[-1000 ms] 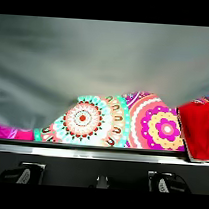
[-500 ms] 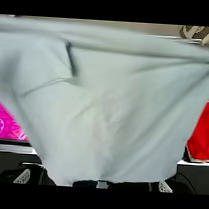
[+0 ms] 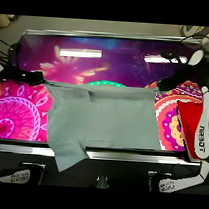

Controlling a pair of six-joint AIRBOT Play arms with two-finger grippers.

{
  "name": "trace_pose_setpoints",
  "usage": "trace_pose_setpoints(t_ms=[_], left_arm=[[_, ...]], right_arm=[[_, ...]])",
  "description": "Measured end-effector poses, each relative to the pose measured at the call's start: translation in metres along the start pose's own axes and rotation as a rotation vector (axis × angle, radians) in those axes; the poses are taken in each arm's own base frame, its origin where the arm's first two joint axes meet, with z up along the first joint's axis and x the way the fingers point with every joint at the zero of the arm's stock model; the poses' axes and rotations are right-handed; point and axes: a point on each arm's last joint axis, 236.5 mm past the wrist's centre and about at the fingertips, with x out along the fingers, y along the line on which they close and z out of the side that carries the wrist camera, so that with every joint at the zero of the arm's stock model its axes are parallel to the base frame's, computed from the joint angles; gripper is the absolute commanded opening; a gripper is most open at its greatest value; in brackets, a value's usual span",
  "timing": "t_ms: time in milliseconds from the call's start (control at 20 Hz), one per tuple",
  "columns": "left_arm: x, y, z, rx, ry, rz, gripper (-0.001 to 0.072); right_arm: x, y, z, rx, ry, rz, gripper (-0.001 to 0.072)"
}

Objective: Fold the shirts.

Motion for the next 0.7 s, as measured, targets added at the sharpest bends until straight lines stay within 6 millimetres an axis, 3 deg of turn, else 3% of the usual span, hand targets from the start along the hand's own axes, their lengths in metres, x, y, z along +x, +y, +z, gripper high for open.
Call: trace_pose_setpoints(t_ms=[200,350,450,600,700], left_arm=[[0.050,0.008,0.027,0.002,-0.043,0.000,0.0024],[0.066,0.008,0.053,0.003,-0.094,-0.006,0.0024],[0.074,0.010,0.059,-0.006,-0.100,-0.005,0.0024],[0.079,0.009,0.053,-0.016,-0.061,-0.011,0.0023],[0.072,0.007,0.043,-0.005,-0.015,-0.013,0.0024]], right_arm=[[0.034,-0.028,0.036,0.009,-0.117,-0.088,0.0014],[0.035,-0.050,0.062,0.018,-0.229,-0.172,0.0014],[0.037,-0.057,0.069,0.025,-0.261,-0.194,0.0015],[0.044,-0.054,0.060,0.027,-0.221,-0.174,0.0016],[0.046,-0.044,0.043,0.011,-0.149,-0.133,0.0015]])
